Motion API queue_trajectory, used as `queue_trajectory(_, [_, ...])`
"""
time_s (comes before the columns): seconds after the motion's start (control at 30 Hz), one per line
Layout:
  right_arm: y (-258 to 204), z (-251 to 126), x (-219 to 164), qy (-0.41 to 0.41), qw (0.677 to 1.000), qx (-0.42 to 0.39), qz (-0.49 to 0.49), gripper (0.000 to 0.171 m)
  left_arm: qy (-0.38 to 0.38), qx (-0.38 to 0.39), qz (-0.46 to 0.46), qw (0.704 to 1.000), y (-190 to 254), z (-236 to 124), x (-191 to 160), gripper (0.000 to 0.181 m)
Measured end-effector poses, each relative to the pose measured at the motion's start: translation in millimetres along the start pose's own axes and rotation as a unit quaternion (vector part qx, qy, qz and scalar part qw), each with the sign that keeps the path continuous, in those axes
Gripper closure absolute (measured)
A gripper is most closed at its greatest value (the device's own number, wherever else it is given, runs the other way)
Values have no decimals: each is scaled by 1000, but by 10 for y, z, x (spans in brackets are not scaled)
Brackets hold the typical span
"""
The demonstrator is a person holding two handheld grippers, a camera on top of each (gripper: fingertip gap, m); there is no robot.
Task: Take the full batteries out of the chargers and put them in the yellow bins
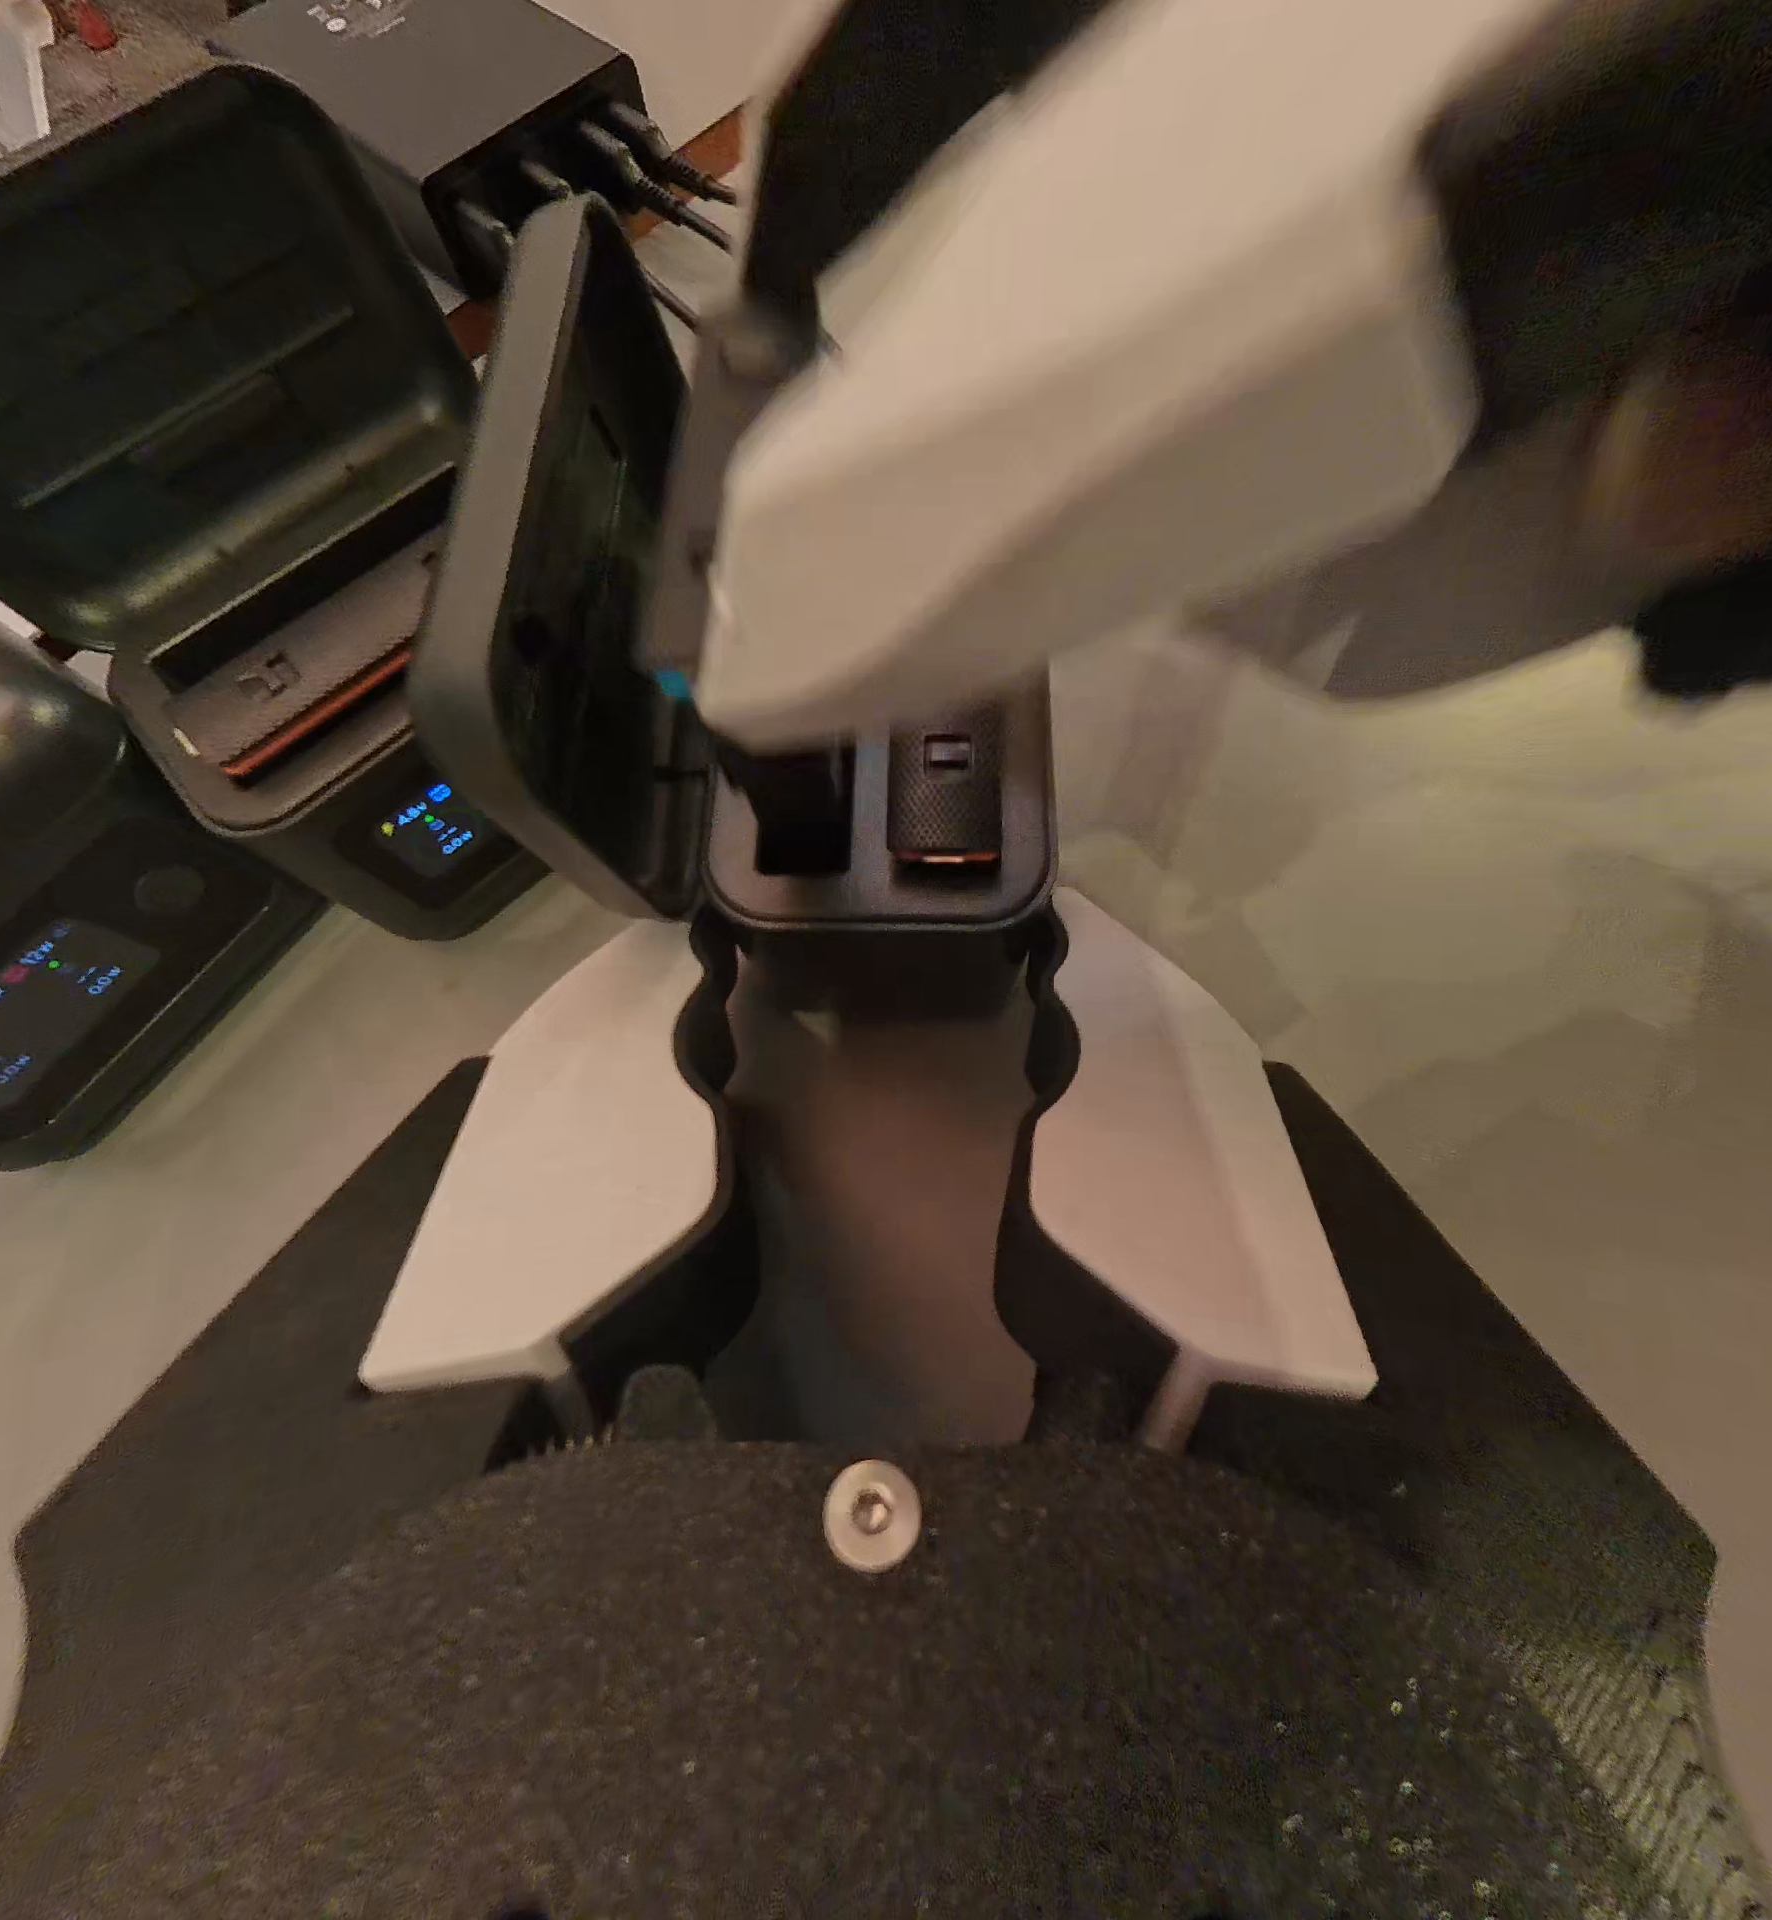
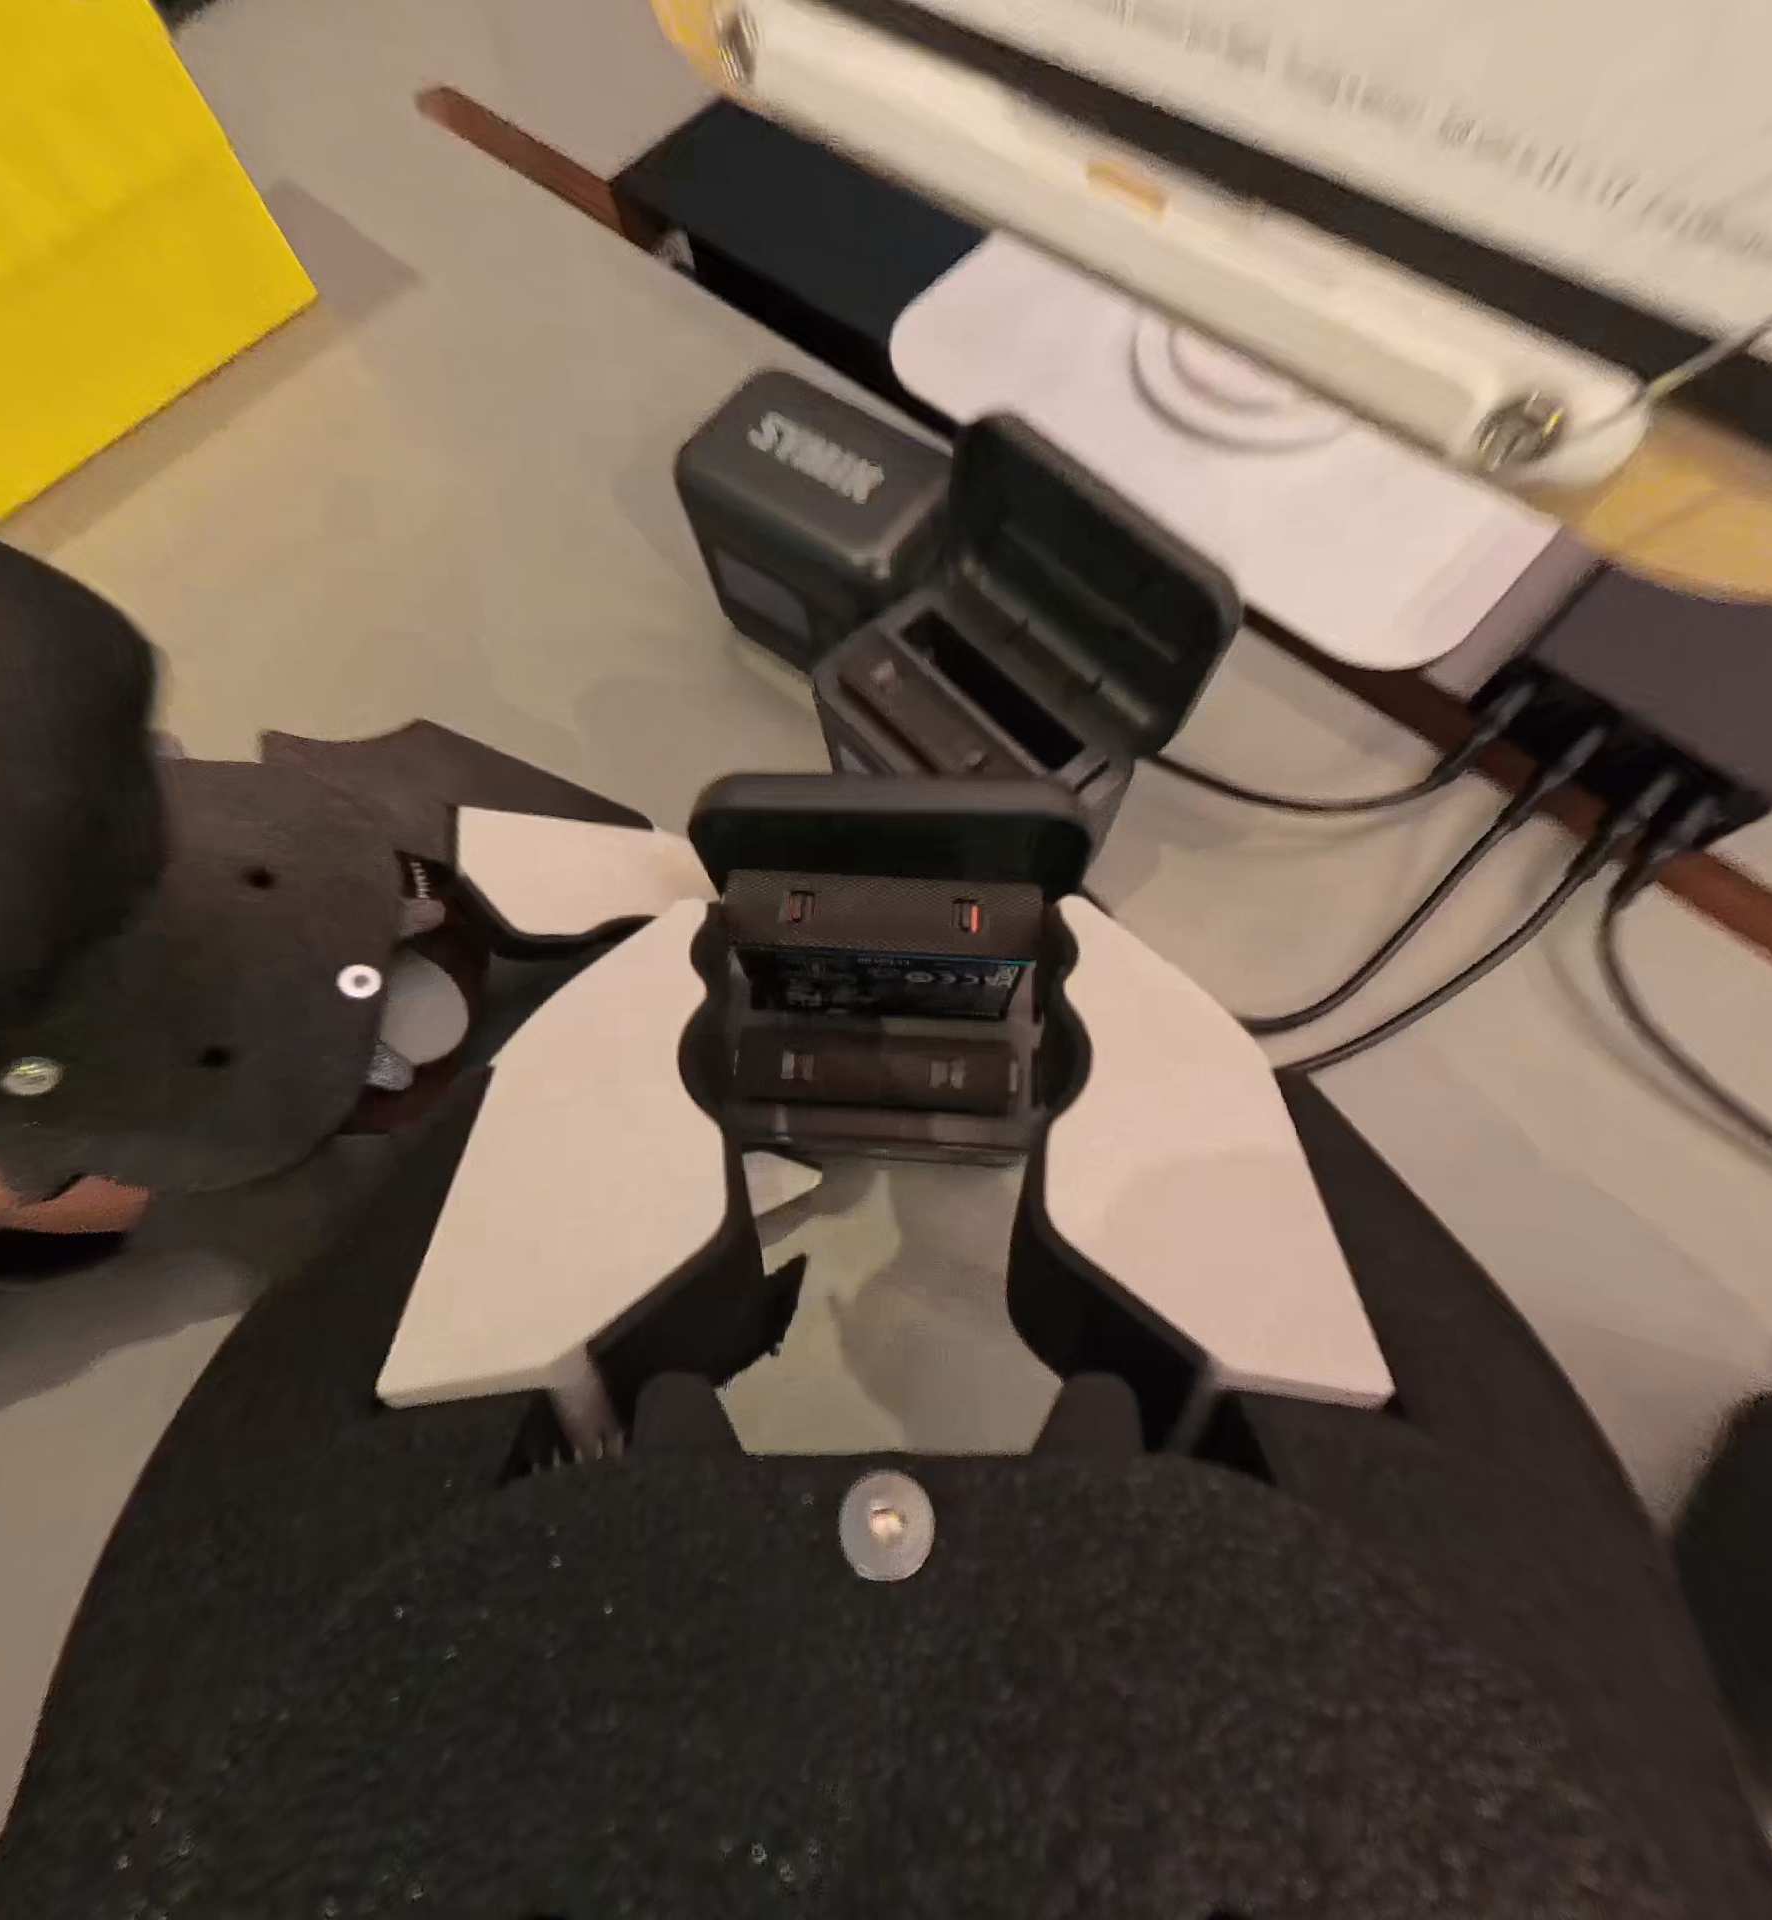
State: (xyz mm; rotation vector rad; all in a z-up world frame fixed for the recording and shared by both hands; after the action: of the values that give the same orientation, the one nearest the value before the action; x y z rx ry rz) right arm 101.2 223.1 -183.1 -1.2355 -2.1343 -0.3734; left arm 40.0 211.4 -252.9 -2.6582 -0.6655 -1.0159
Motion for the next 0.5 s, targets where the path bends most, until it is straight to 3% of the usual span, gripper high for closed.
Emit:
queue_trajectory(0.23, [-6, -296, 146, 14, 999, -8, -29, 114, 0, 0, 0, 1000, 4, -3, 1, 126])
queue_trajectory(0.5, [9, -285, 83, 21, 1000, -1, -16, 114, 1, -1, 0, 1000, 5, -5, 2, 126])
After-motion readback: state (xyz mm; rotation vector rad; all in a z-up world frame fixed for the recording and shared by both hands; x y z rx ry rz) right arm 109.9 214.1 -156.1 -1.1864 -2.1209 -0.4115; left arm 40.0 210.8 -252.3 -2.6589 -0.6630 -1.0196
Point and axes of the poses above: each gripper's, where its closed fingertips meet, z out along the fingers, x out of its top, y = z × x across the jaws, the point moved 5 cm from there along -z, back along the fingers, and after that the axes turned 10 degrees about -y, right-handed, at the moved point
